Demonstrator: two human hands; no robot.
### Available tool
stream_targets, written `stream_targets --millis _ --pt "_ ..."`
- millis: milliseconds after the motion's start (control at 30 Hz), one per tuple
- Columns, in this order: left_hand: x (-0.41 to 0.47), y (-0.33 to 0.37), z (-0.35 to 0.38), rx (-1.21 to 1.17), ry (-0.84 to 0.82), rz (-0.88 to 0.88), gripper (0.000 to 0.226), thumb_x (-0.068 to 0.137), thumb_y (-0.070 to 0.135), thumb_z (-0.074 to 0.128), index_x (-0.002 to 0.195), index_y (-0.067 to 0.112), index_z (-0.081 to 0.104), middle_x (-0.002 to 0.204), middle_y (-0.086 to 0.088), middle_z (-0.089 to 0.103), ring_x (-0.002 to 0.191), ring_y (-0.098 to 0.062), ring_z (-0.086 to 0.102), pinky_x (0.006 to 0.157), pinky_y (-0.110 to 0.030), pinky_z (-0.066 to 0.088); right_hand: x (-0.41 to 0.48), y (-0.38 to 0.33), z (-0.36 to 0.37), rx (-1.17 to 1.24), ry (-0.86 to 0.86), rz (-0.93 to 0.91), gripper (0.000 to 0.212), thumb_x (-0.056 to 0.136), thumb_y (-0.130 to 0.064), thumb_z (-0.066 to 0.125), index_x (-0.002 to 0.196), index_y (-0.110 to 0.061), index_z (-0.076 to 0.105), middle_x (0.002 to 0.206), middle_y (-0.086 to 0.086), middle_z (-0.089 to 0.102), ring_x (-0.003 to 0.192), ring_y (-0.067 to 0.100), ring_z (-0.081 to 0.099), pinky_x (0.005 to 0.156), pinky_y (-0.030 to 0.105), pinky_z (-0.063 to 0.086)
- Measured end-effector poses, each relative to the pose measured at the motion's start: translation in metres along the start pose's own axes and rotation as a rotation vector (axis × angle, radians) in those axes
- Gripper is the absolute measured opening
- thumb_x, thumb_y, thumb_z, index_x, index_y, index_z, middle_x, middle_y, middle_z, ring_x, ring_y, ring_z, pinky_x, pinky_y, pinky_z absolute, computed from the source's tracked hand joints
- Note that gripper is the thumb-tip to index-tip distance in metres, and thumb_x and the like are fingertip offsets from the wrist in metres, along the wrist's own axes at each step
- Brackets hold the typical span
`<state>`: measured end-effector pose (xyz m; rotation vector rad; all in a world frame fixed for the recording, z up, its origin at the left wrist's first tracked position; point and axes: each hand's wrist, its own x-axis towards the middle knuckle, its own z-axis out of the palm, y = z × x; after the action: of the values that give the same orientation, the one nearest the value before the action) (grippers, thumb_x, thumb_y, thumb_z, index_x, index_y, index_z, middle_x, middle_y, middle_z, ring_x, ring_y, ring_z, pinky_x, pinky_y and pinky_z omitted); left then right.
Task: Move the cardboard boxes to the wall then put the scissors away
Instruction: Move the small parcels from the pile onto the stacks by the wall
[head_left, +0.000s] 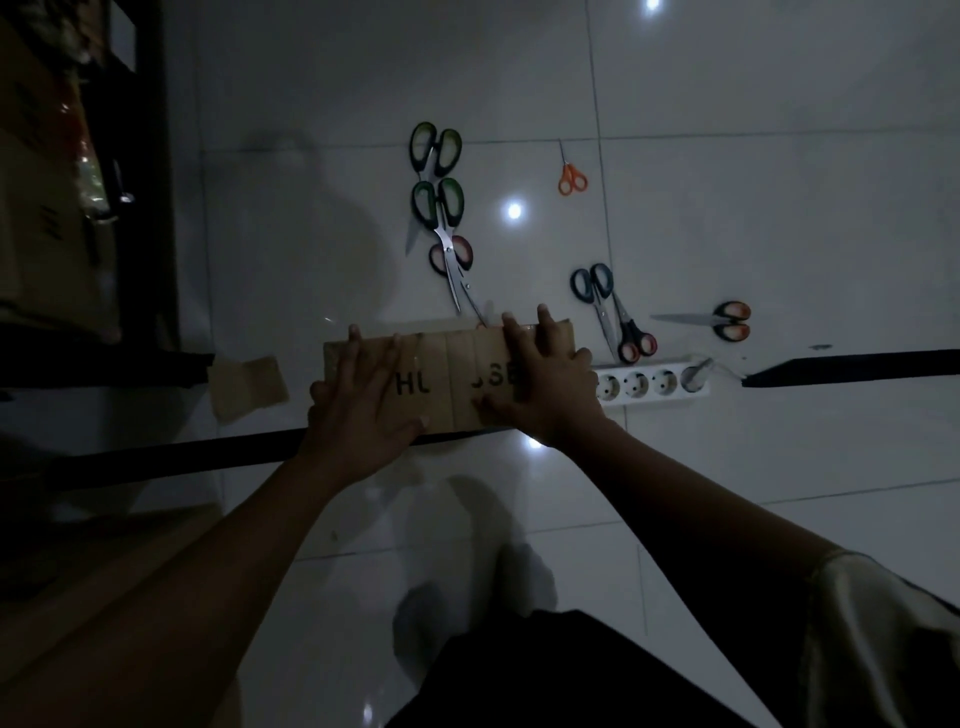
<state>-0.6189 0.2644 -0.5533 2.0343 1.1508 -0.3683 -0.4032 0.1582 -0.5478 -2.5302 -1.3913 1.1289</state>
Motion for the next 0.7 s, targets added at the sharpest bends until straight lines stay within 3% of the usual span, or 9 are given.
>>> stream_targets --millis 133,200,267,467,567,700 --pt "-0.019 0.033 -0.036 0.028 -0.018 0.018 0.126 0.045 0.086 0.055 0.152 0.043 0.003 0.157 0.007 -0.028 0.147 -0.031 0.002 0.107 -0.057 0.032 -0.032 -0.007 -0.033 0.025 0.010 0.021 0.117 0.068 -0.061 0.077 0.154 -0.040 -0.001 0.162 0.006 -0.014 0.134 0.050 0.021 0.103 0.058 0.033" --pt "-0.035 0.059 -0.062 0.065 -0.033 0.060 0.133 0.049 0.073 0.077 0.153 0.040 0.000 0.156 0.004 -0.030 0.144 -0.028 0.001 0.110 -0.052 0.027 -0.055 -0.012 -0.059 0.022 0.039 0.030 0.125 0.063 -0.060 0.081 0.154 -0.038 -0.001 0.161 0.009 -0.012 0.135 0.050 0.020 0.102 0.059 0.033" --pt "-0.046 0.080 -0.083 0.117 -0.033 0.100 0.135 0.054 0.059 0.085 0.152 0.039 -0.004 0.155 0.003 -0.032 0.142 -0.029 0.001 0.109 -0.050 0.025 -0.073 -0.016 -0.078 0.014 0.052 0.048 0.133 0.057 -0.062 0.083 0.154 -0.036 -0.004 0.160 0.011 -0.012 0.137 0.050 0.017 0.103 0.061 0.033" --pt "-0.088 0.155 -0.146 0.247 -0.031 0.187 0.136 0.058 0.049 0.087 0.151 0.042 -0.012 0.156 0.006 -0.031 0.135 -0.040 0.012 0.103 -0.055 0.030 -0.152 -0.024 -0.147 0.070 0.147 0.107 0.140 0.054 -0.049 0.090 0.153 -0.038 -0.008 0.159 0.012 -0.014 0.138 0.052 0.014 0.104 0.067 0.032" --pt "-0.125 0.201 -0.165 0.287 -0.040 0.280 0.134 0.060 0.043 0.088 0.150 0.044 -0.012 0.157 0.007 -0.023 0.132 -0.043 0.016 0.102 -0.056 0.032 -0.215 -0.020 -0.173 0.110 0.225 0.188 0.139 0.054 -0.043 0.091 0.153 -0.039 -0.007 0.159 0.010 -0.011 0.131 0.050 0.025 0.100 0.061 0.038" --pt "-0.172 0.259 -0.183 0.384 -0.031 0.439 0.129 0.061 0.034 0.089 0.153 0.035 -0.001 0.159 -0.003 -0.006 0.126 -0.047 0.025 0.099 -0.060 0.037 -0.301 -0.017 -0.201 0.195 0.347 0.308 0.133 0.055 -0.034 0.087 0.153 -0.041 -0.003 0.156 0.008 -0.001 0.118 0.042 0.034 0.093 0.053 0.044"
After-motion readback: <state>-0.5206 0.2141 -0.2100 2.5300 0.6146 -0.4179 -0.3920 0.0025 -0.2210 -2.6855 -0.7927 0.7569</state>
